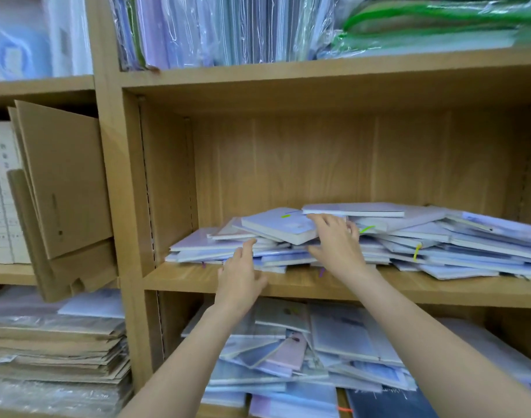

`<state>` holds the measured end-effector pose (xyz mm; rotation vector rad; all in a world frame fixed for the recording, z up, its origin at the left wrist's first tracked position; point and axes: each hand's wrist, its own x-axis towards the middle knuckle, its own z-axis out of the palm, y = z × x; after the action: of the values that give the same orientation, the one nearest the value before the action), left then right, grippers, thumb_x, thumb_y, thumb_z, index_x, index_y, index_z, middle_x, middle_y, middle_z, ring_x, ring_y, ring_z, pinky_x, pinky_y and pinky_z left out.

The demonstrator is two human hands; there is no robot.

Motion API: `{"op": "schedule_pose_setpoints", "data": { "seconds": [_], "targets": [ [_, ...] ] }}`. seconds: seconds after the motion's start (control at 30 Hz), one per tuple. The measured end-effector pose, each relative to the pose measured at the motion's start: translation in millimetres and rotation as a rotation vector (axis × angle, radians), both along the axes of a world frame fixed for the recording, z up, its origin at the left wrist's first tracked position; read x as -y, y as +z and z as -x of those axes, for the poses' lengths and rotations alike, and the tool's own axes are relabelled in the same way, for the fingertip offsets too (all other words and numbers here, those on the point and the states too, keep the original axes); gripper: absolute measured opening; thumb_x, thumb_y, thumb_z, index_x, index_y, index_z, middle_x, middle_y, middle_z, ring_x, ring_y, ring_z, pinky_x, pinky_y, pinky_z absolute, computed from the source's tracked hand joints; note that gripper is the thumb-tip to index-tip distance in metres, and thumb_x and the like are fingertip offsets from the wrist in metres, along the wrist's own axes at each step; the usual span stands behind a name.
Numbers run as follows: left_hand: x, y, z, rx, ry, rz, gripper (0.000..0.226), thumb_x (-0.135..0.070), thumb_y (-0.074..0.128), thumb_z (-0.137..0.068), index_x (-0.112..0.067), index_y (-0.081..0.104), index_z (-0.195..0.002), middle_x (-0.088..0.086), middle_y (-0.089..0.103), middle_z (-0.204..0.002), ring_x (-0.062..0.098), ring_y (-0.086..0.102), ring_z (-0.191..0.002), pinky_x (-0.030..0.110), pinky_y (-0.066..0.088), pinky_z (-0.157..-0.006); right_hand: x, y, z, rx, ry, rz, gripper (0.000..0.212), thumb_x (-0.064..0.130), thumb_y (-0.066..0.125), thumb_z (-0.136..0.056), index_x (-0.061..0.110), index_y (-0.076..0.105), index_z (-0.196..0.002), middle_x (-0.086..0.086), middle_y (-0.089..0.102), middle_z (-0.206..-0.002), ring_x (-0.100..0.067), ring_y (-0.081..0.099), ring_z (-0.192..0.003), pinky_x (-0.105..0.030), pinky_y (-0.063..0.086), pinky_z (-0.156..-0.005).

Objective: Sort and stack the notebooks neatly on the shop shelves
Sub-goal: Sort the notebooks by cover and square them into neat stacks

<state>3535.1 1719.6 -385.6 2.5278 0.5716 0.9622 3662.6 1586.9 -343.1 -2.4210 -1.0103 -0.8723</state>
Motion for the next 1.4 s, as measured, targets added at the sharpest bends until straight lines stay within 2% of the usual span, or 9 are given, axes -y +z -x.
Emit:
{"op": "schedule_pose_setpoints", "data": {
  "seconds": [0.17,0.27,0.43,0.67,0.87,1.03,1.13,1.23,1.4],
  "targets": [
    [-4.9,8.3,-15.8,0.086,-0.077,0.031,0.063,-0.021,0.059,-0.086,-0.030,0.028,-0.140,-0.001,0.040,-0.134,0.021,0.040,-0.121,0.040,0.036,-0.101,-5.6,9.1,-21.8,0.120,0.004,0.078,0.043,0.023,0.049,-0.092,0.025,0.044,-0.135,0.003,0.051,-0.132,-0.018,0.040,-0.127,-0.037,0.015,-0.111],
    [-9.0,6.8,-16.3,0.215,-0.123,0.109,0.058,-0.021,0.061,-0.087,-0.030,0.032,-0.137,-0.003,0.040,-0.130,0.015,0.042,-0.117,0.033,0.039,-0.098,-15.8,18.9,-24.5,0.193,-0.001,0.022,0.030,0.024,0.049,-0.093,0.022,0.053,-0.123,-0.003,0.062,-0.115,-0.026,0.053,-0.110,-0.035,0.039,-0.086],
    [-15.8,3.6,-4.5,0.291,-0.173,0.254,0.053,-0.019,0.061,-0.088,-0.029,0.037,-0.134,-0.005,0.042,-0.121,0.011,0.045,-0.110,0.028,0.042,-0.090,-32.3,19.9,-2.9,0.250,0.059,-0.177,0.021,0.028,0.050,-0.093,0.016,0.056,-0.110,-0.005,0.060,-0.096,-0.030,0.056,-0.094,-0.034,0.034,-0.062],
    [-15.8,32.7,-3.4,0.496,-0.416,1.245,0.054,-0.015,0.059,-0.090,-0.026,0.030,-0.135,0.009,0.049,-0.127,0.025,0.057,-0.099,0.033,0.049,-0.074,-22.6,-2.6,2.2,0.235,0.481,0.042,0.038,0.032,0.062,-0.071,0.016,0.070,-0.105,0.000,0.069,-0.103,-0.024,0.064,-0.094,-0.031,0.049,-0.083],
    [-33.9,35.7,3.3,0.577,-0.362,1.248,0.076,0.003,0.057,-0.086,-0.038,0.022,-0.140,0.006,0.047,-0.135,0.031,0.059,-0.097,0.042,0.051,-0.068,16.1,32.9,-26.8,0.022,0.095,0.293,0.079,0.059,0.055,-0.081,0.026,0.023,-0.146,-0.001,0.015,-0.155,-0.021,0.006,-0.144,-0.036,0.007,-0.115],
    [-35.8,39.4,30.8,0.647,-0.335,1.171,0.072,0.003,0.056,-0.087,-0.037,0.025,-0.138,0.003,0.051,-0.130,0.028,0.061,-0.101,0.039,0.056,-0.060,5.2,29.1,-45.3,-0.095,-0.181,0.351,0.059,0.048,0.042,-0.094,0.015,0.030,-0.141,-0.007,0.032,-0.147,-0.022,0.023,-0.139,-0.047,0.009,-0.115],
    [-40.5,43.4,43.2,0.668,-0.318,1.115,0.068,0.003,0.056,-0.086,-0.039,0.029,-0.133,0.002,0.055,-0.126,0.024,0.060,-0.104,0.033,0.053,-0.063,-21.5,23.2,-20.2,-0.087,0.067,-0.017,0.043,0.030,0.045,-0.097,0.012,0.040,-0.136,-0.007,0.045,-0.139,-0.022,0.035,-0.132,-0.038,0.019,-0.110],
    [-42.2,41.2,58.1,0.700,-0.404,1.111,0.069,0.007,0.054,-0.085,-0.042,0.030,-0.127,0.000,0.059,-0.123,0.022,0.060,-0.108,0.034,0.051,-0.068,-36.7,28.6,25.8,-0.540,0.530,-0.394,0.047,0.033,0.050,-0.095,0.018,0.040,-0.138,-0.003,0.051,-0.133,-0.019,0.050,-0.118,-0.029,0.038,-0.095],
    [-32.2,45.2,71.2,0.727,-0.558,1.086,0.064,0.008,0.056,-0.083,-0.038,0.041,-0.125,-0.001,0.065,-0.113,0.023,0.063,-0.104,0.040,0.055,-0.075,-36.1,0.3,61.0,-0.258,0.512,0.214,0.109,0.051,0.071,-0.074,0.027,-0.005,-0.149,0.004,-0.009,-0.153,-0.012,-0.004,-0.143,-0.030,0.010,-0.115]
  ]
}}
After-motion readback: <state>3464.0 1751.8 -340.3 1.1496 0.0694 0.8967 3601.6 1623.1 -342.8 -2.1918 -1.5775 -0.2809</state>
